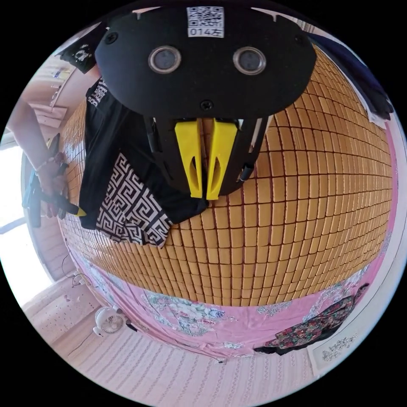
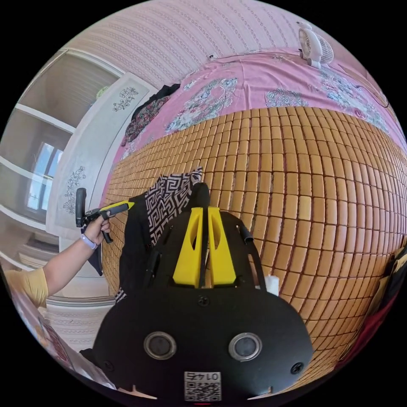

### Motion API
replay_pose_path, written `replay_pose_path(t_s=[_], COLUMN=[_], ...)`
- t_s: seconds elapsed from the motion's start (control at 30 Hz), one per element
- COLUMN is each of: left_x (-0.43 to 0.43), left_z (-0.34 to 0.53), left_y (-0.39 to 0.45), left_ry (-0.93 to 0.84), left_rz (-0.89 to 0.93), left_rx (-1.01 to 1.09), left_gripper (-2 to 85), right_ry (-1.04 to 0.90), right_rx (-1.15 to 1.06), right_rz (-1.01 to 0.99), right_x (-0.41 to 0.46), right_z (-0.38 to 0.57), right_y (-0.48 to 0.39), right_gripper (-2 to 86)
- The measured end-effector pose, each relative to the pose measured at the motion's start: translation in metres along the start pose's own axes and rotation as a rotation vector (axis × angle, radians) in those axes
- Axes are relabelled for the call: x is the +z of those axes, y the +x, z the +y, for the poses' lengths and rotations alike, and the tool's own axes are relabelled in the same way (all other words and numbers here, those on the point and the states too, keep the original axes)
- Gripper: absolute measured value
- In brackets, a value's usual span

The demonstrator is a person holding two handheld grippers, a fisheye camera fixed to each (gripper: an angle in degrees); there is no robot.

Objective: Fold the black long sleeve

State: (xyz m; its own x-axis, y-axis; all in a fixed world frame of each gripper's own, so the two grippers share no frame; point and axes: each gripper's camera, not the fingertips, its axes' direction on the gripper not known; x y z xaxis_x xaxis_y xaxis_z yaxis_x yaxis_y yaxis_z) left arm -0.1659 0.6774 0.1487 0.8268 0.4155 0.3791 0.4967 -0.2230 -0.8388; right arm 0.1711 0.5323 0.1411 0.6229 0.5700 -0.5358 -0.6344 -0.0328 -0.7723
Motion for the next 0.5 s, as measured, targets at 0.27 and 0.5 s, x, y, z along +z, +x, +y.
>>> replay_pose_path(t_s=[0.27, 0.5], left_x=[-0.072, -0.093], left_z=[0.006, 0.166], left_y=[0.026, 0.024], left_ry=[0.289, 0.033], left_rz=[0.176, 0.365], left_rx=[0.138, 0.036], left_gripper=[-0.9, -0.6], right_ry=[0.145, -0.155], right_rx=[-0.273, -0.505], right_rz=[-0.02, -0.127], right_x=[-0.065, -0.067], right_z=[-0.018, 0.113], right_y=[-0.05, -0.1], right_gripper=[1.4, 4.1])
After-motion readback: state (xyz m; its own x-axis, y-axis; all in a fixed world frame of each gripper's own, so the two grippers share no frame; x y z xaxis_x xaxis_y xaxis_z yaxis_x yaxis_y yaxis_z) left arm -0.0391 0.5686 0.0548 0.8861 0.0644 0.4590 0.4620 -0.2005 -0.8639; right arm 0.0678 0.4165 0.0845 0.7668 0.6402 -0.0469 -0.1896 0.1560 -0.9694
